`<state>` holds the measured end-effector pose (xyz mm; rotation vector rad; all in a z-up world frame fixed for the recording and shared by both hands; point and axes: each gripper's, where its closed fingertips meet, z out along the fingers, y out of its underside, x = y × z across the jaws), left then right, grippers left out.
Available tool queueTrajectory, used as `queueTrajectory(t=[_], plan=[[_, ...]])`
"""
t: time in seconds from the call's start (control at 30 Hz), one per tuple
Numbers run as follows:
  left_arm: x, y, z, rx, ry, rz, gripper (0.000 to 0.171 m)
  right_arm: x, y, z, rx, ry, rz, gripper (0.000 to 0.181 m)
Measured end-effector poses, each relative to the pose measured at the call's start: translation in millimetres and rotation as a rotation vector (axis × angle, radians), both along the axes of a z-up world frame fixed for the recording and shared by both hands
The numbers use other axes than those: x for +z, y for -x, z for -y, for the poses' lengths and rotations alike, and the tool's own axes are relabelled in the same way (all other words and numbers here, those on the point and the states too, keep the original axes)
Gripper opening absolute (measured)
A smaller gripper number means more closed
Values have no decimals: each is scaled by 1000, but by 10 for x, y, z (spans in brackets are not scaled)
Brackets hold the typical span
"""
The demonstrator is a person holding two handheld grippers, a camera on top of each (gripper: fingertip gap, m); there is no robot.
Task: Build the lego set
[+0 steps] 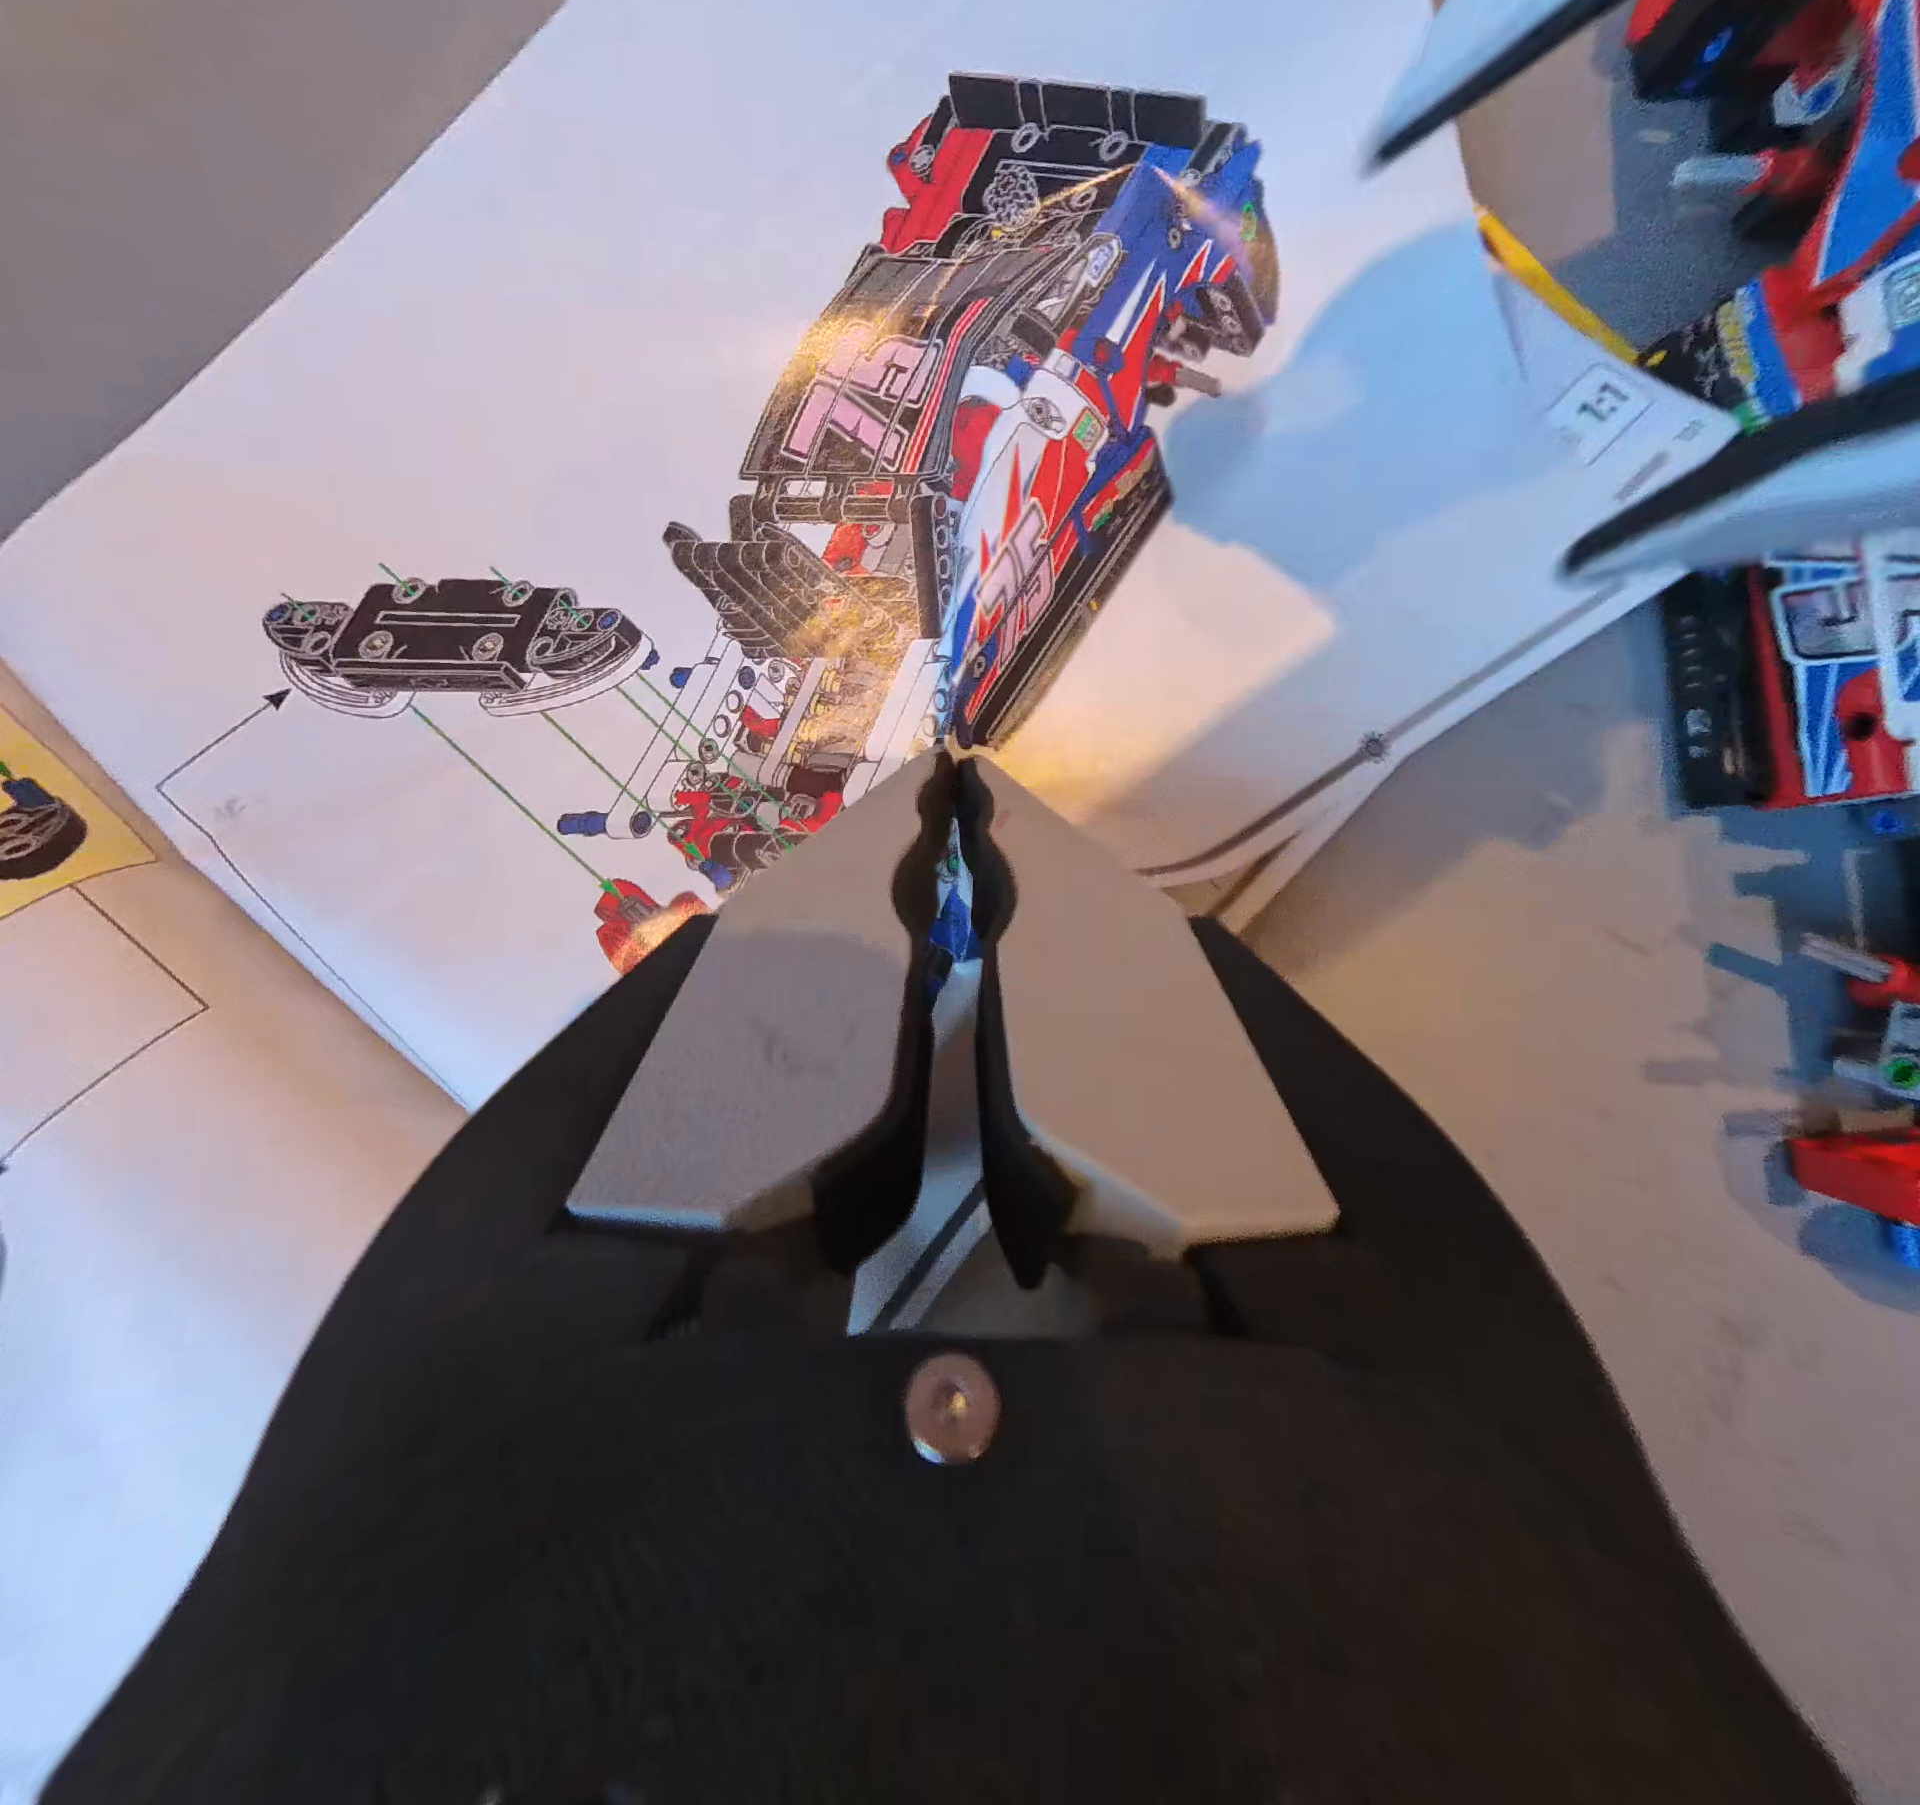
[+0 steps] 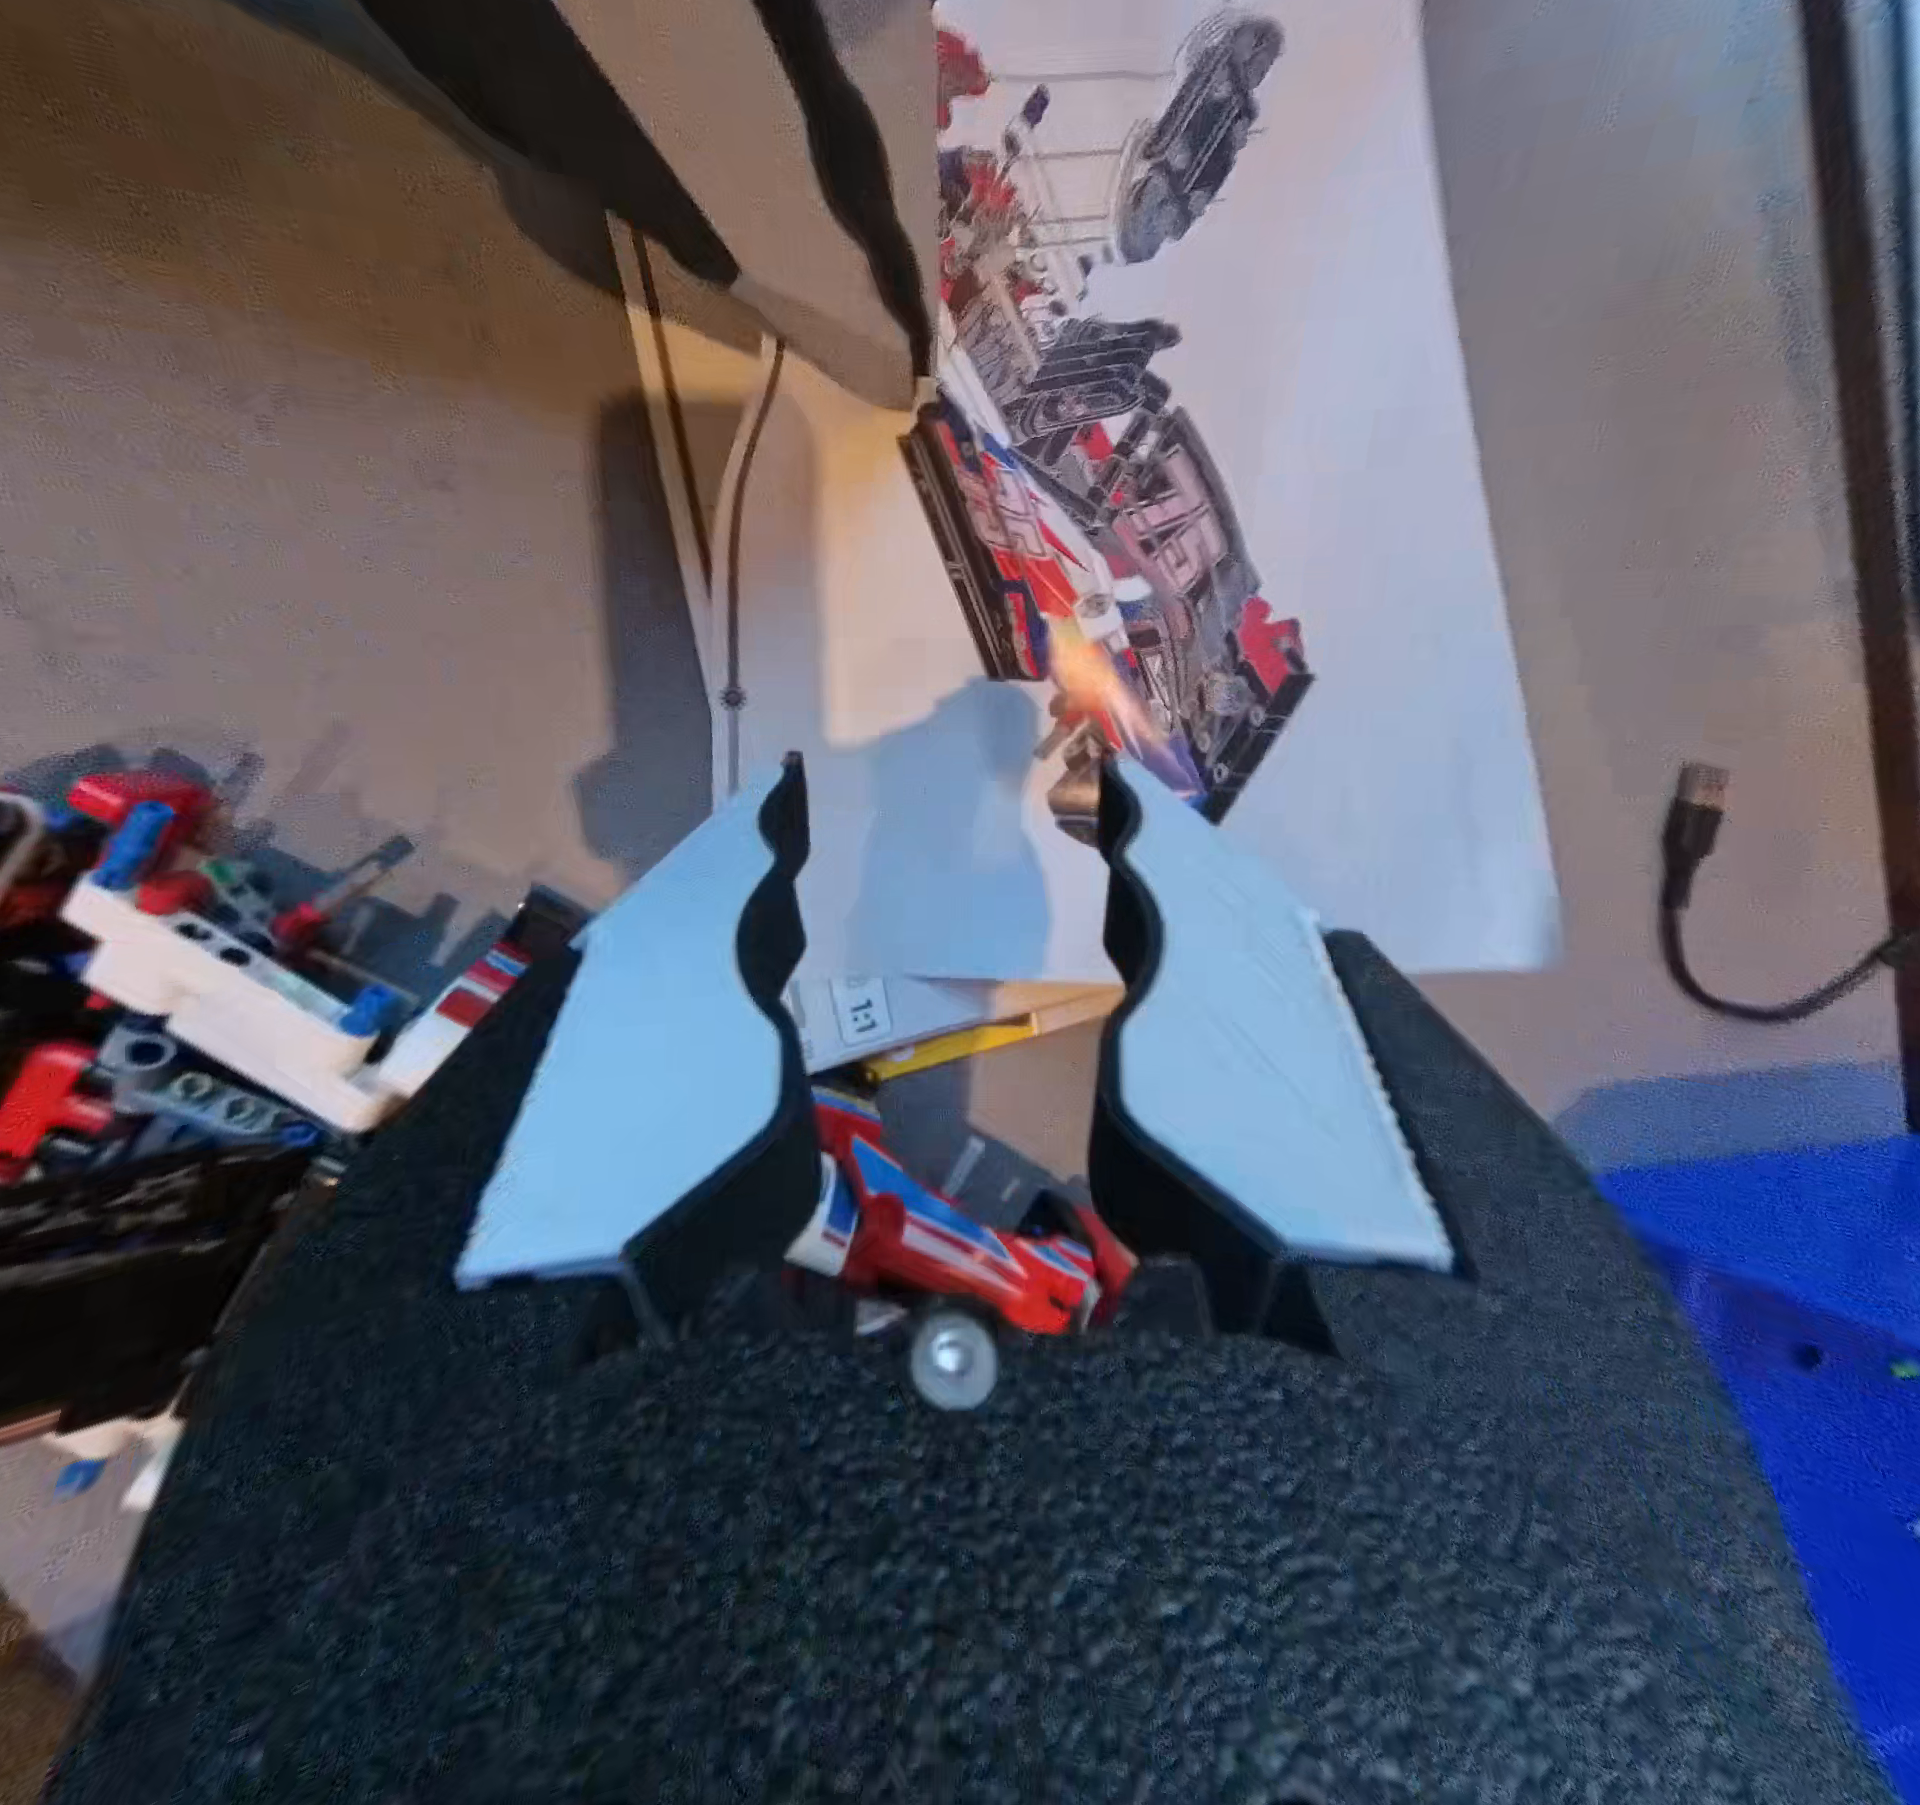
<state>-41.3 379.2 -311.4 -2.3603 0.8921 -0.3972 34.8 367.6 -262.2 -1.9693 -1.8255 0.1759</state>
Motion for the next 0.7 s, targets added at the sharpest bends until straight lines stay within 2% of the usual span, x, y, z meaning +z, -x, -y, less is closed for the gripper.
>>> queueTrajectory(t=[0.1,0.27,0.37,0.47,0.53,0.57,0.6,0.63,0.7], plan=[[5,-2,-1,2,25,45,0,-227,163,17,51,39,105,68],[14,-3,-2,12,90,137,0,-301,571,188,47,77,39,65],[19,4,2,22,136,182,0,-343,650,129,-11,32,40,45],[50,18,-6,45,143,220,0,-420,619,155,-3,31,90,7],[236,23,2,51,96,304,0,-418,611,176,3,4,106,0],[396,44,29,52,52,358,15,-393,597,159,8,-30,117,0],[555,69,96,32,5,397,46,-347,599,152,13,-54,114,0],[673,99,198,-17,-45,395,60,-283,613,150,12,-69,97,0],[725,221,311,-61,-170,254,66,-127,654,140,3,-94,61,0]])
